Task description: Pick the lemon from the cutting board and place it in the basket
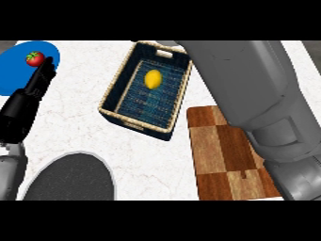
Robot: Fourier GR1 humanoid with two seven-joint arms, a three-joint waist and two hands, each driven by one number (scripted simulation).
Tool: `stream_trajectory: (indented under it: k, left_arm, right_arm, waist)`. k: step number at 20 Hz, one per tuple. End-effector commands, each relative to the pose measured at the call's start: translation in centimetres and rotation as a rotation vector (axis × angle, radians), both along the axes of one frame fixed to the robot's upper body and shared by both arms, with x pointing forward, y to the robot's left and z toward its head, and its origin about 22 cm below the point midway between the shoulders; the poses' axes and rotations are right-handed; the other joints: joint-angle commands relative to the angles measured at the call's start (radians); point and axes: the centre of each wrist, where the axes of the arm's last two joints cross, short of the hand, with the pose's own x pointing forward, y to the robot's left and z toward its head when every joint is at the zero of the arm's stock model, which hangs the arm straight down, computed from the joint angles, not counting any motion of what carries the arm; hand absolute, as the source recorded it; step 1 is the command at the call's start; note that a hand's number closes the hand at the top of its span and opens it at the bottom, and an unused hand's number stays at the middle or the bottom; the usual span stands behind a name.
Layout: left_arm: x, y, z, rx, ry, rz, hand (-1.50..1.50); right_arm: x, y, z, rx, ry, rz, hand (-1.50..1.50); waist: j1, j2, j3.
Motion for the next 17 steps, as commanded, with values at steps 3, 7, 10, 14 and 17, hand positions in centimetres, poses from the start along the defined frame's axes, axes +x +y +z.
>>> stream_trajectory:
  k: [3,7,10,14,17]
  left_arm:
    - [-1.1,-1.6,-2.3,-0.012,-0.012,-0.005,0.0]
    - [-0.4,-0.4,-1.2,-0.015,-0.009,0.0,0.0]
    - [-1.0,-0.1,-1.5,-0.001,0.0,0.006,0.0]
    - [-0.3,-0.3,0.1,-0.019,0.009,0.01,0.0]
    - [-0.3,-1.7,-0.8,0.004,0.003,0.02,0.0]
  right_arm:
    - [-0.1,-1.9,1.8,0.349,-0.104,-0.103,-1.5]
    - [0.8,-5.3,1.8,0.523,-0.226,-0.278,-1.5]
    - [1.2,-8.3,2.4,0.607,-0.288,-0.373,-1.5]
    - [1.4,-13.2,2.5,0.668,-0.325,-0.479,-1.5]
    - [1.3,-17.6,0.9,0.696,-0.404,-0.548,-1.5]
  waist:
    - [0.003,0.002,0.0]
    - [-0.001,0.005,0.0]
    - [-0.004,-0.001,0.001]
    - [-0.016,-0.004,0.001]
    - [-0.029,-0.004,0.002]
